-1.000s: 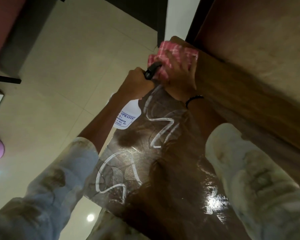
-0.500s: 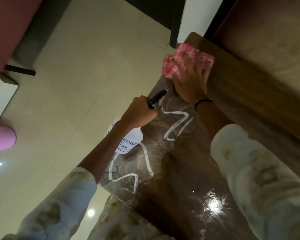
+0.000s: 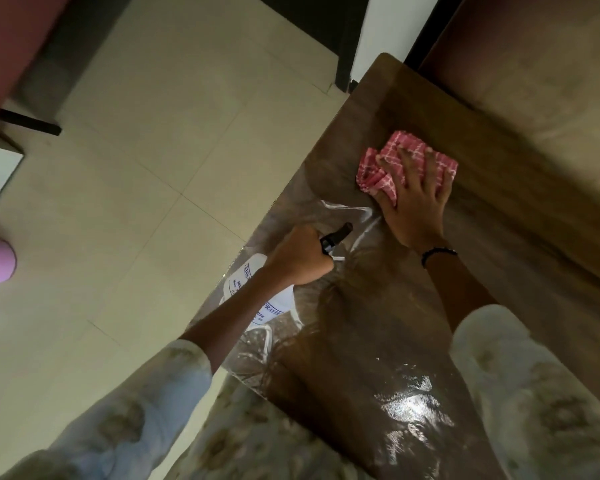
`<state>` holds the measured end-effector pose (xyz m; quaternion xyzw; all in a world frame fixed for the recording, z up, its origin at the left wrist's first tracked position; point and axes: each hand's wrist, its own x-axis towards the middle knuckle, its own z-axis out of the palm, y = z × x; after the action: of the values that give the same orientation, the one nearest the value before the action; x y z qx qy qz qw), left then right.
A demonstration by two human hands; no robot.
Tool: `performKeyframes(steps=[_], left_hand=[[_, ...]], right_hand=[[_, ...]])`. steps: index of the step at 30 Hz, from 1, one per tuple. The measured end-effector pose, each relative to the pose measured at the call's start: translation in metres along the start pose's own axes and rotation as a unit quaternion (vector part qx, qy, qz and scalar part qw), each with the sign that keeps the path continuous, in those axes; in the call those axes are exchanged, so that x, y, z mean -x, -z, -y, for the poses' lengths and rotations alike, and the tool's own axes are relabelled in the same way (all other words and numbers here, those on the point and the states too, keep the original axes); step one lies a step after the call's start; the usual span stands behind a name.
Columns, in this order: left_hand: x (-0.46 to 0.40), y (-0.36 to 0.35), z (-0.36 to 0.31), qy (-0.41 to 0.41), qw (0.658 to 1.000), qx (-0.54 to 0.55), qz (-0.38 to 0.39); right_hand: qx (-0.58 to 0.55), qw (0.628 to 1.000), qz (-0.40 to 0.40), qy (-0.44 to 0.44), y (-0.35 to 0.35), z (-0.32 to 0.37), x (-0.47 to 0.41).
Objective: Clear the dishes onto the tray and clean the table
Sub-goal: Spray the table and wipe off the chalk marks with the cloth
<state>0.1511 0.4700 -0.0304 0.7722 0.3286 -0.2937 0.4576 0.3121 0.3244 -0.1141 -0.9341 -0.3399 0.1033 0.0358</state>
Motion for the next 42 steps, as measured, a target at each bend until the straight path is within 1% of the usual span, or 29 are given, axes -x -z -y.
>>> performKeyframes(steps=[6, 9, 12, 15, 18, 20, 22, 24, 27, 30, 32, 33, 34, 36, 38, 39, 41, 42], left_hand=[[0.008, -0.005, 0.006, -0.012, 1.0, -0.01, -0.012], [0.01, 0.002, 0.013, 0.015, 0.999, 0.027, -0.036], [0.01, 0.012, 0.02, 0.04, 0.996, 0.033, -0.072], [0.016, 0.019, 0.031, 0.03, 0.996, 0.017, -0.086], [0.028, 0.021, 0.041, 0.006, 0.996, 0.005, -0.092], [0.036, 0.019, 0.048, -0.001, 0.996, 0.005, -0.093], [0.042, 0.018, 0.056, 0.0, 0.996, 0.012, -0.085], [0.045, 0.014, 0.064, -0.004, 0.997, 0.01, -0.075], [0.053, 0.009, 0.07, -0.021, 0.997, 0.005, -0.077], [0.061, 0.007, 0.076, -0.016, 0.998, 0.017, -0.059], [0.064, 0.006, 0.082, -0.019, 0.998, 0.018, -0.055], [0.065, 0.005, 0.085, -0.021, 0.998, 0.016, -0.057], [0.066, 0.006, 0.09, -0.018, 0.998, 0.012, -0.059], [0.067, 0.005, 0.098, -0.015, 0.998, 0.004, -0.062], [0.07, 0.005, 0.102, -0.013, 0.998, 0.006, -0.054], [0.072, 0.004, 0.104, -0.016, 0.999, 0.006, -0.048], [0.075, 0.003, 0.106, -0.022, 0.999, -0.005, -0.036], [0.077, 0.001, 0.106, -0.024, 0.999, -0.018, -0.026]], right_hand=[[0.008, 1.0, 0.015, 0.013, 0.001, -0.005, 0.011], [0.004, 1.0, 0.016, -0.001, 0.001, 0.003, 0.01], [-0.007, 1.0, 0.013, -0.009, -0.001, 0.025, 0.004], [-0.008, 0.999, 0.019, 0.044, -0.003, 0.062, -0.002], [0.005, 0.992, 0.017, 0.126, -0.01, 0.1, 0.01], [0.005, 0.981, 0.024, 0.193, -0.015, 0.107, 0.035], [0.008, 0.973, 0.041, 0.228, -0.021, 0.092, 0.064], [0.019, 0.977, 0.038, 0.208, -0.019, 0.064, 0.084], [0.022, 0.992, 0.029, 0.117, -0.009, 0.041, 0.079], [-0.013, 1.0, 0.012, 0.012, -0.008, 0.066, 0.045], [-0.026, 0.999, -0.003, -0.03, -0.013, 0.1, 0.027], [-0.027, 0.999, -0.001, -0.025, -0.017, 0.117, 0.022], [-0.025, 1.0, -0.004, -0.001, -0.02, 0.133, 0.021], [-0.004, 0.996, -0.014, 0.084, -0.027, 0.155, 0.038], [0.016, 0.986, 0.008, 0.163, -0.03, 0.156, 0.07], [0.024, 0.983, 0.016, 0.184, -0.032, 0.148, 0.086], [0.024, 0.984, 0.016, 0.176, -0.031, 0.12, 0.109], [0.02, 0.989, 0.014, 0.148, -0.028, 0.105, 0.115]])
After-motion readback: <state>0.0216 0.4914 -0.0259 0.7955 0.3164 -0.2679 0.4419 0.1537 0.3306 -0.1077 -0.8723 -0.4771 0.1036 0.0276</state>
